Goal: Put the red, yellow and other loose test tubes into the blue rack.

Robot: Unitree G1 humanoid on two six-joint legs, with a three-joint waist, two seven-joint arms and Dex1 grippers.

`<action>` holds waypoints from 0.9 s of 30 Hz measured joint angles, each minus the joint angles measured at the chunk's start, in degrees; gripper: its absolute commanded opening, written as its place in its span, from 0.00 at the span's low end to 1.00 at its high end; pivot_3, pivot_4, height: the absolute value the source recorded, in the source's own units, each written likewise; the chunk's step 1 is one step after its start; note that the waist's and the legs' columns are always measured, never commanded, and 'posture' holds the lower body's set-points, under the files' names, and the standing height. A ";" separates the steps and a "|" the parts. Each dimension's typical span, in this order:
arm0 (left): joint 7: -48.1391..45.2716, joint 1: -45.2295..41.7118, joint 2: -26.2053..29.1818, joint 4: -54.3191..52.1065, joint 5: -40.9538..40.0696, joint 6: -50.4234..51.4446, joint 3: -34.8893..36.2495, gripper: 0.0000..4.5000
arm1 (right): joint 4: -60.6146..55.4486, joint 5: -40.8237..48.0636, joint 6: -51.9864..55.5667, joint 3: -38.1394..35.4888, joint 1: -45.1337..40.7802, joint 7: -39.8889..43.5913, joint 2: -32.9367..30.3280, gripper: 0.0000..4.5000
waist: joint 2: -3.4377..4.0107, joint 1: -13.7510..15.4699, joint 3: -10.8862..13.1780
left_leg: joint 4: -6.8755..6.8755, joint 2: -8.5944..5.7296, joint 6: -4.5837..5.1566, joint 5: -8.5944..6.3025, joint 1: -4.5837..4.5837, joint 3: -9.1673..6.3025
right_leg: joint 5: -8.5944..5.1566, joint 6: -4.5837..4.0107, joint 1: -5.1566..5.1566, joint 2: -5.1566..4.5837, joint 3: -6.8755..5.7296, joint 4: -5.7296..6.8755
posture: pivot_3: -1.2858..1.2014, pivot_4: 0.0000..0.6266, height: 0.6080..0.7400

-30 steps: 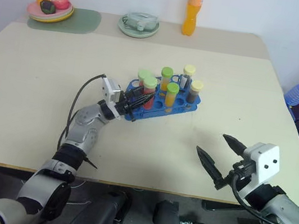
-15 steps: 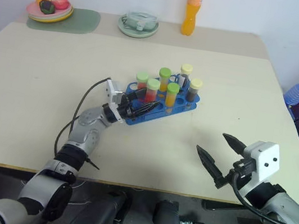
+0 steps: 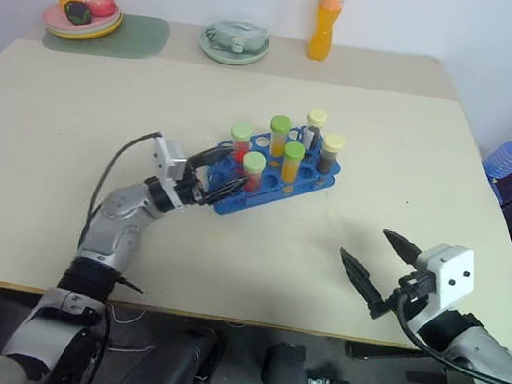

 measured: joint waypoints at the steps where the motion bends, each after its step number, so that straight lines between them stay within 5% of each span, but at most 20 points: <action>1: -0.93 1.41 2.52 -1.88 -0.98 1.41 0.43 0.83 | 1.48 -0.50 -0.73 0.38 -0.89 0.55 0.01 1.00 | 0.00 -0.15 0.00 | -0.02 0.01 0.00 0.00 0.00 0.01 | 0.00 0.00 -0.03 0.02 0.02 0.01 | 0.52 0.24 1.00; 12: -4.84 13.91 18.33 -11.65 -6.69 12.19 8.23 0.83 | 10.43 -2.81 -5.60 -1.17 -2.72 5.33 -0.56 1.00 | 0.10 0.13 -0.04 | -0.06 0.03 -0.02 -0.01 0.01 0.00 | -0.02 -0.04 -0.01 0.01 0.03 -0.01 | 0.52 0.24 1.00; 27: -4.28 23.95 19.84 -17.94 -8.54 13.18 11.61 0.83 | 14.83 -3.32 -5.77 -2.87 -6.28 6.86 -2.08 1.00 | 0.16 0.05 -0.05 | -0.11 0.05 -0.02 -0.01 0.02 0.03 | -0.10 -0.19 -0.03 -0.01 0.05 -0.02 | 0.52 0.24 1.00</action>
